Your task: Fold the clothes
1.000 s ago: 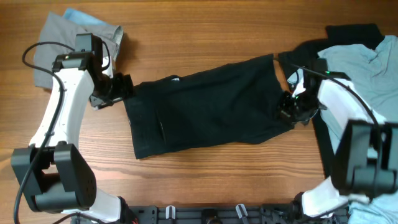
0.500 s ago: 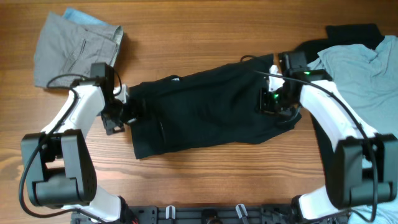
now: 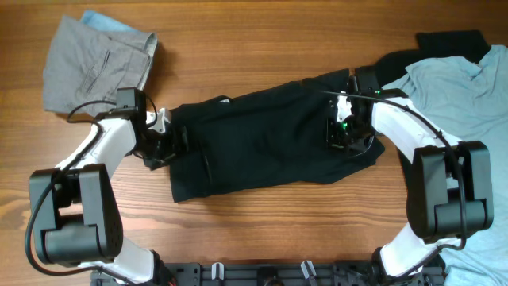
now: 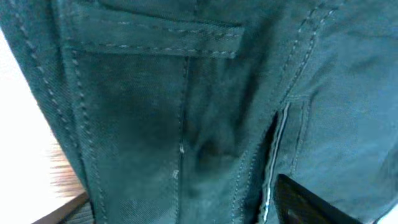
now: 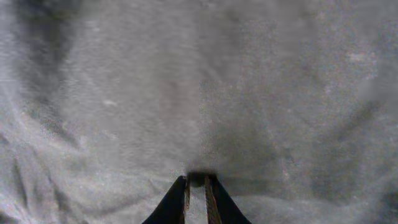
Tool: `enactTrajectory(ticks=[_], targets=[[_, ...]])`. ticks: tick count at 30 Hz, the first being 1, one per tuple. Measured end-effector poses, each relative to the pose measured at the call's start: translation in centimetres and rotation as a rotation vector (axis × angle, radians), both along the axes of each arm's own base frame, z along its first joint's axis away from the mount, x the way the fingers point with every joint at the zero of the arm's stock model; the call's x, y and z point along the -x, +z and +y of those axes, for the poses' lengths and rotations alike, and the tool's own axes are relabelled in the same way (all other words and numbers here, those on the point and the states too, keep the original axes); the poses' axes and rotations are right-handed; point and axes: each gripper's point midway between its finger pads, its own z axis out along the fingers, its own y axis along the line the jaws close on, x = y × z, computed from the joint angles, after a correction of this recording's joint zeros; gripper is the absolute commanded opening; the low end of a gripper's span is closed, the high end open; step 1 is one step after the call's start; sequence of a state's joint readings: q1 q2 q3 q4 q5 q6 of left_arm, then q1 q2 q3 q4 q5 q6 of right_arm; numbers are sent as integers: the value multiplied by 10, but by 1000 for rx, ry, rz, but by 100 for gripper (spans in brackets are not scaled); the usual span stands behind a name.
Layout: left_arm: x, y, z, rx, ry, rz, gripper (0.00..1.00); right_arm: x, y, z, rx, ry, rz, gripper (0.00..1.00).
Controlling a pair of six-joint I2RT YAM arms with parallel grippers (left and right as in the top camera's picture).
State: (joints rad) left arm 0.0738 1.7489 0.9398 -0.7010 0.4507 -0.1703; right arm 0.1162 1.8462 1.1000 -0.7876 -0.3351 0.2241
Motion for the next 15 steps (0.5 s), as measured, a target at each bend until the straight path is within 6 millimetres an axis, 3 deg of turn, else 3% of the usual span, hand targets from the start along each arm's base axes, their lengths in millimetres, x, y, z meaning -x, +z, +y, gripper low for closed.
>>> enactTrajectory(ticks=[9, 11, 12, 15], targets=[[2, -8, -18, 105, -16, 9, 22, -3, 0, 0, -2, -5, -10, 13], [1, -10, -23, 110, -28, 3, 35, -3, 0, 0, -1, -6, -10, 13], [0, -10, -26, 113, -41, -3, 49, -3, 0, 0, -1, -6, -10, 13], [-5, -5, -39, 131, -75, -38, 59, -3, 0, 0, -2, -6, -10, 13]])
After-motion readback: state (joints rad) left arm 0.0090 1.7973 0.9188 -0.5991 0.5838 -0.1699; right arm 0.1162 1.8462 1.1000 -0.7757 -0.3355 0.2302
